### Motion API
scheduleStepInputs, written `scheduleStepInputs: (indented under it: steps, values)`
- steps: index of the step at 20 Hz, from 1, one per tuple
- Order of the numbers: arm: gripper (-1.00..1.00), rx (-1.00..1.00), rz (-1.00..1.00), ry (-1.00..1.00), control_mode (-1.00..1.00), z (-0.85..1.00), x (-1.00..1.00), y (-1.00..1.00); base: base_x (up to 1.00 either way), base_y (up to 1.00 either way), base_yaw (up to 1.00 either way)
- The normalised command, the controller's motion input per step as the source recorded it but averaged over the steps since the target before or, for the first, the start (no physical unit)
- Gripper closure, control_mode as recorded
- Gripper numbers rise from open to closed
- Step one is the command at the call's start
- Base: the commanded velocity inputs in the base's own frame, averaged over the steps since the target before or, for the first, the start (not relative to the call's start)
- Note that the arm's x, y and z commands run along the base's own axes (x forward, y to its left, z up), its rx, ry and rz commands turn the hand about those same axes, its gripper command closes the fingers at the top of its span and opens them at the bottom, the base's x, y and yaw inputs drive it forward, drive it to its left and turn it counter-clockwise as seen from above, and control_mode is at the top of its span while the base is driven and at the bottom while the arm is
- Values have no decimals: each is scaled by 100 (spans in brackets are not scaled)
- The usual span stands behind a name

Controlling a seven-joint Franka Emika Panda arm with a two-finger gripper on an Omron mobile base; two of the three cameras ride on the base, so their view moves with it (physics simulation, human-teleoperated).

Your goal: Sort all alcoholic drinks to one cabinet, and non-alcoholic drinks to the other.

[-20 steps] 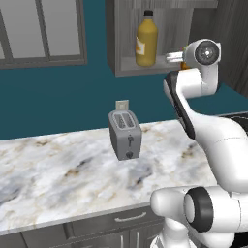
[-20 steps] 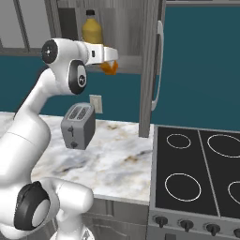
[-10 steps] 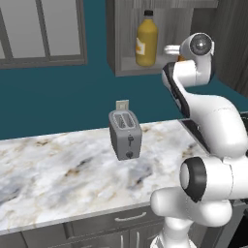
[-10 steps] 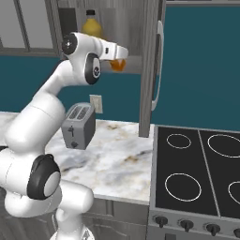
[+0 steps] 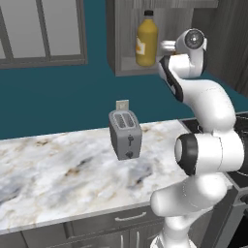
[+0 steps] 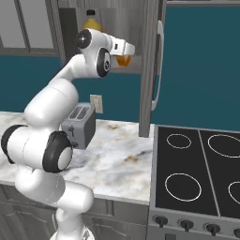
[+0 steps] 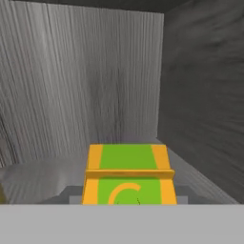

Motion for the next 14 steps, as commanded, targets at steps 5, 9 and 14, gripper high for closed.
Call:
scheduleStepInputs:
  steps: [5,9,14]
  values:
    - [100,0,0,1,-100,0,61,0,0,0,0]
    - [100,0,0,8,-100,-1,41,0,0,0,0]
    - [100,0,0,13,-100,-8,40,0,0,0,0]
